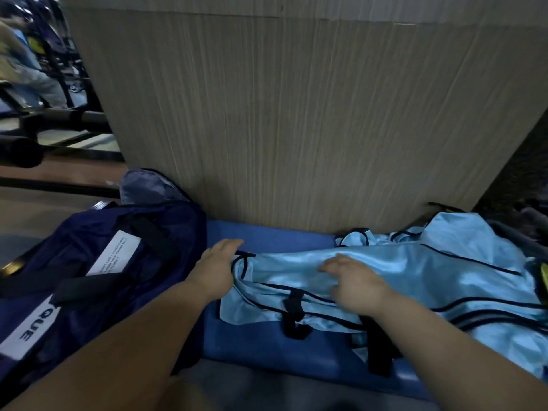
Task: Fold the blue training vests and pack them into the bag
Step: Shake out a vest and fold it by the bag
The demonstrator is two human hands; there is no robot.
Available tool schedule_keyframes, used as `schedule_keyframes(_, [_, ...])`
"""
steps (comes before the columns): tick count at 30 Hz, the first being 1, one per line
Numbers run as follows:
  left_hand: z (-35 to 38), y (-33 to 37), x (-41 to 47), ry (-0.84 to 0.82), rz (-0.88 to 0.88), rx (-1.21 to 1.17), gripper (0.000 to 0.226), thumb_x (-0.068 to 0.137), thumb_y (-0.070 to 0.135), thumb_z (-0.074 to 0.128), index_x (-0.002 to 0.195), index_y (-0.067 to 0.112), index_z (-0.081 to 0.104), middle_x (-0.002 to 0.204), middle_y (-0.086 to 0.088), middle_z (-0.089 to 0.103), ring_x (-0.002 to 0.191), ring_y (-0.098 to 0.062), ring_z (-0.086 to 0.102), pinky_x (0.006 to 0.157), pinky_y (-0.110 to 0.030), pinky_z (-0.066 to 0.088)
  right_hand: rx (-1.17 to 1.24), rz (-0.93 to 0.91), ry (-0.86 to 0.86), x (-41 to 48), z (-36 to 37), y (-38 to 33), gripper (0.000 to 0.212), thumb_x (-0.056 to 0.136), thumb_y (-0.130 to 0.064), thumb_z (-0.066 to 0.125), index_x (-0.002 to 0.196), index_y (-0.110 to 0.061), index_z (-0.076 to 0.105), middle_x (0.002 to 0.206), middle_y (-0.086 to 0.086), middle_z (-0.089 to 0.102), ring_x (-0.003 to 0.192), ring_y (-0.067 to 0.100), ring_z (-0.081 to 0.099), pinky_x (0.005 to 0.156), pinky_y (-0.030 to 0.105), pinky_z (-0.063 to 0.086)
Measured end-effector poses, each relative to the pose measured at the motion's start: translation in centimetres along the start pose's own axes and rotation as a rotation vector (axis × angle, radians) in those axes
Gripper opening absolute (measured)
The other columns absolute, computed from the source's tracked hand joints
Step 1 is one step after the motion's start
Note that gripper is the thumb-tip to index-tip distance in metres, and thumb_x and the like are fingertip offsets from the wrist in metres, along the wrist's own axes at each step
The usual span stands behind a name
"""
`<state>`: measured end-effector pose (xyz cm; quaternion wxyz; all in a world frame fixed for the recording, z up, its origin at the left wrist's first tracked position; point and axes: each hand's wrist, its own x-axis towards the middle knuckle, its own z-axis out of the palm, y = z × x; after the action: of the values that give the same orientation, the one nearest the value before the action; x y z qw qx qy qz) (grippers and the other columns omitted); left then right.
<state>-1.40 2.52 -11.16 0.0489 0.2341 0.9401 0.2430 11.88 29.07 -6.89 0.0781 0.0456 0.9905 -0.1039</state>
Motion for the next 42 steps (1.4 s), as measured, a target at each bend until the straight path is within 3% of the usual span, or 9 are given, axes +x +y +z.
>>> schedule_keyframes(3, [-0.2, -0.4, 0.9, -0.032, -0.104, -0.076, 0.072, 0.091, 0.007, 0.053, 0.154, 0.025, 0.023, 0.147, -0.010, 0.040, 0.132, -0.025, 0.040, 0.109, -0.035, 0.038, 0.172, -0.100, -0.013, 1.4, 2.0, -4.0, 0.055, 0.096, -0.047, 0.053, 0.145, -0.023, 0.045, 0.153, -0.003, 0.038, 0.145, 0.013, 0.025, 0.118, 0.024, 0.016])
schedule_keyframes(11, [0.0, -1.3, 1.2, -0.214, -0.193, -0.030, 0.069, 0.078, 0.052, 0.052, 0.143, 0.042, 0.029, 0.124, -0.010, 0.052, 0.105, -0.026, 0.057, 0.093, -0.043, 0.052, 0.072, -0.142, -0.053, 3.8, 5.1, -8.6, 0.068, 0.089, -0.067, 0.049, 0.145, -0.030, 0.041, 0.147, -0.004, 0.041, 0.138, 0.015, 0.033, 0.116, 0.039, 0.018])
schedule_keyframes(17, [0.9, -1.7, 0.9, -0.119, -0.124, -0.014, 0.066, 0.077, 0.048, 0.064, 0.136, 0.030, 0.041, 0.139, 0.002, 0.045, 0.124, -0.024, 0.045, 0.104, -0.041, 0.042, -0.039, -0.130, 0.050, 4.8, 5.2, -9.9, 0.076, 0.075, -0.077, 0.055, 0.136, -0.031, 0.051, 0.131, -0.004, 0.051, 0.126, 0.019, 0.040, 0.104, 0.038, 0.028])
schedule_keyframes(22, [1.3, -1.3, 0.7, -0.055, -0.159, -0.057, 0.082, 0.082, 0.037, 0.072, 0.148, 0.021, 0.026, 0.151, -0.004, 0.025, 0.135, -0.027, 0.028, 0.112, -0.038, 0.030, -0.065, -0.113, 0.071, 5.9, 5.4, -11.2, 0.032, 0.088, -0.038, 0.054, 0.117, -0.025, 0.056, 0.111, 0.002, 0.062, 0.110, 0.025, 0.053, 0.086, 0.035, 0.034])
schedule_keyframes(26, [1.4, -1.6, 1.2, -0.076, -0.188, -0.123, 0.096, 0.076, 0.047, 0.075, 0.151, 0.023, 0.020, 0.150, -0.004, 0.033, 0.135, -0.027, 0.031, 0.112, -0.042, 0.032, 0.324, -0.008, 0.148, 6.3, 5.1, -10.1, 0.012, 0.091, -0.020, 0.052, 0.094, -0.016, 0.063, 0.098, 0.004, 0.059, 0.096, 0.025, 0.058, 0.074, 0.025, 0.038])
schedule_keyframes(31, [1.2, -1.2, 1.6, -0.076, -0.250, -0.122, 0.092, 0.083, 0.038, 0.067, 0.153, 0.023, 0.009, 0.139, -0.009, 0.043, 0.129, -0.030, 0.036, 0.106, -0.041, 0.039, 0.717, 0.048, 0.234, 7.1, 3.1, -8.0, 0.026, 0.092, -0.010, 0.053, 0.095, -0.029, 0.071, 0.100, 0.002, 0.067, 0.089, 0.016, 0.063, 0.074, 0.022, 0.045])
schedule_keyframes(34, [1.1, -1.0, 1.9, -0.074, -0.290, -0.167, 0.076, 0.084, 0.044, 0.067, 0.147, 0.019, 0.031, 0.135, -0.009, 0.047, 0.125, -0.029, 0.044, 0.103, -0.039, 0.042, 0.919, 0.060, 0.186, 6.5, 1.6, -7.5, 0.030, 0.094, -0.007, 0.051, 0.093, -0.031, 0.069, 0.094, -0.002, 0.071, 0.084, 0.012, 0.065, 0.076, 0.021, 0.050])
schedule_keyframes(37, [1.1, -1.1, 2.1, -0.031, -0.301, -0.205, 0.033, 0.088, 0.042, 0.064, 0.107, 0.016, 0.062, 0.113, -0.009, 0.057, 0.100, -0.024, 0.058, 0.085, -0.036, 0.053, 1.033, 0.101, 0.141, 6.2, 1.2, -6.9, 0.016, 0.095, -0.016, 0.058, 0.098, -0.028, 0.068, 0.093, -0.004, 0.073, 0.083, 0.011, 0.069, 0.073, 0.020, 0.053])
schedule_keyframes(42, [0.7, -0.2, 1.3, 0.128, -0.293, -0.522, 0.013, 0.094, 0.029, 0.059, 0.099, 0.018, 0.062, 0.095, -0.002, 0.065, 0.082, -0.015, 0.063, 0.067, -0.026, 0.051, 1.105, 0.160, 0.206, 6.2, 2.1, -6.1, 0.013, 0.093, -0.030, 0.066, 0.099, -0.019, 0.070, 0.093, -0.001, 0.075, 0.089, 0.016, 0.072, 0.083, 0.030, 0.057])
